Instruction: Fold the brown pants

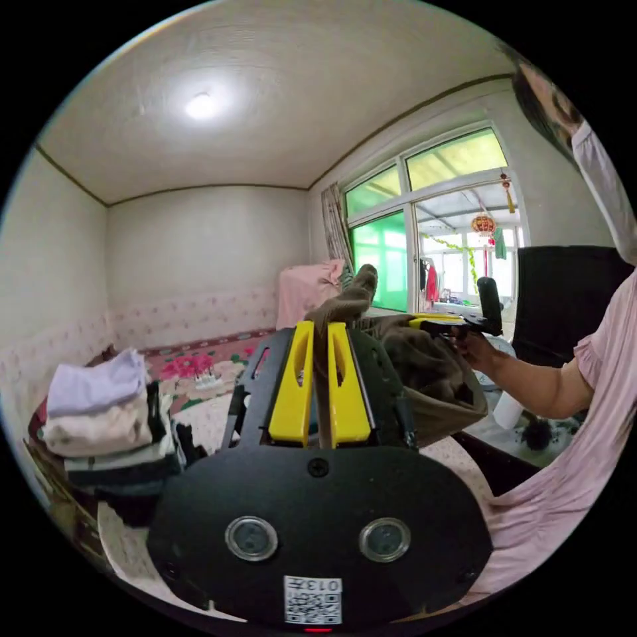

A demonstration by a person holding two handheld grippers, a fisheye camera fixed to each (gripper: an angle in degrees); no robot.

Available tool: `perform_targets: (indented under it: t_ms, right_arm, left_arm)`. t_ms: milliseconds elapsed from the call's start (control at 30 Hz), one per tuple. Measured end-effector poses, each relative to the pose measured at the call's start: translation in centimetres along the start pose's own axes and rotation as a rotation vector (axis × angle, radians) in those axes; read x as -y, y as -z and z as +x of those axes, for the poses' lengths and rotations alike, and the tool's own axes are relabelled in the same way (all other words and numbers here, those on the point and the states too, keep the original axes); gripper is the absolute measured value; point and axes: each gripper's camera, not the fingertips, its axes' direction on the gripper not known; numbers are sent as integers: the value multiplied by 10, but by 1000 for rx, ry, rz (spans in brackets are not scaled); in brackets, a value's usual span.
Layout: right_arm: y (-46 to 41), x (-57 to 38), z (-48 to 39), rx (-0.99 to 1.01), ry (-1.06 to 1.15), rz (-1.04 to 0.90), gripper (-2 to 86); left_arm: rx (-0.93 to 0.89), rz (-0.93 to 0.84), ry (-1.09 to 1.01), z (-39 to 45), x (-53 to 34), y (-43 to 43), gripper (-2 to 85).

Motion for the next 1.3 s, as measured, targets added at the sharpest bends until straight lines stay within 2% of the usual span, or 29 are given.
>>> perform_targets:
  t_ms: [100, 167, 233, 300, 333, 433, 567, 633, 700, 733, 800, 900, 967, 1033, 1133, 1200, 1300]
  right_arm:
    - [12, -34, -9, -12, -20, -110, 57]
    - [9, -83, -11, 6, -128, -266, 44]
    - [11, -126, -17, 60, -232, -297, 41]
    - [12, -173, -37, 70, -271, -384, 51]
    - [11, -183, -42, 60, -283, -410, 54]
    - [2, -231, -55, 115, -371, -529, 87]
    - [-18, -270, -59, 239, -511, -633, 125]
    - [-30, -279, -58, 314, -578, -638, 128]
    - [-48, -284, -60, 366, -605, -655, 125]
    - [-63, -287, -63, 397, -618, -678, 112]
    - [-93, -288, -66, 463, -644, -706, 62]
    - [-107, -277, -61, 449, -612, -738, 31]
    - [-100, -251, -52, 429, -530, -671, 20]
    - [-79, -225, -39, 361, -477, -581, 15]
    - [-39, -177, -21, 292, -411, -445, 10]
    - [-1, -124, -24, 220, -283, -316, 9]
    - [49, -48, -44, 167, -120, -132, 10]
  left_arm:
    - [-30, -125, 173, -37, -47, 52, 23]
    - [-14, -275, 279, -48, -94, 67, 25]
    - [23, -480, 414, -40, -160, 80, 28]
    - [32, -566, 425, -25, -186, 91, 31]
    - [97, -613, 400, -15, -191, 96, 37]
    - [244, -568, 378, -6, -174, 110, 84]
    - [270, -634, 281, -12, -153, 93, 132]
    - [200, -774, 249, -16, -165, 66, 138]
    - [142, -881, 291, -19, -186, 46, 115]
    - [93, -938, 337, -20, -199, 36, 62]
    - [37, -970, 419, -20, -209, 32, 22]
    - [25, -933, 468, -19, -188, 55, 4]
    - [10, -888, 465, -19, -162, 81, 0]
    - [-25, -728, 490, -30, -113, 134, -2]
    - [-46, -578, 457, -47, -46, 195, -4]
    - [-77, -472, 413, -54, -3, 230, -4]
    - [-154, -212, 336, -68, 68, 303, -4]
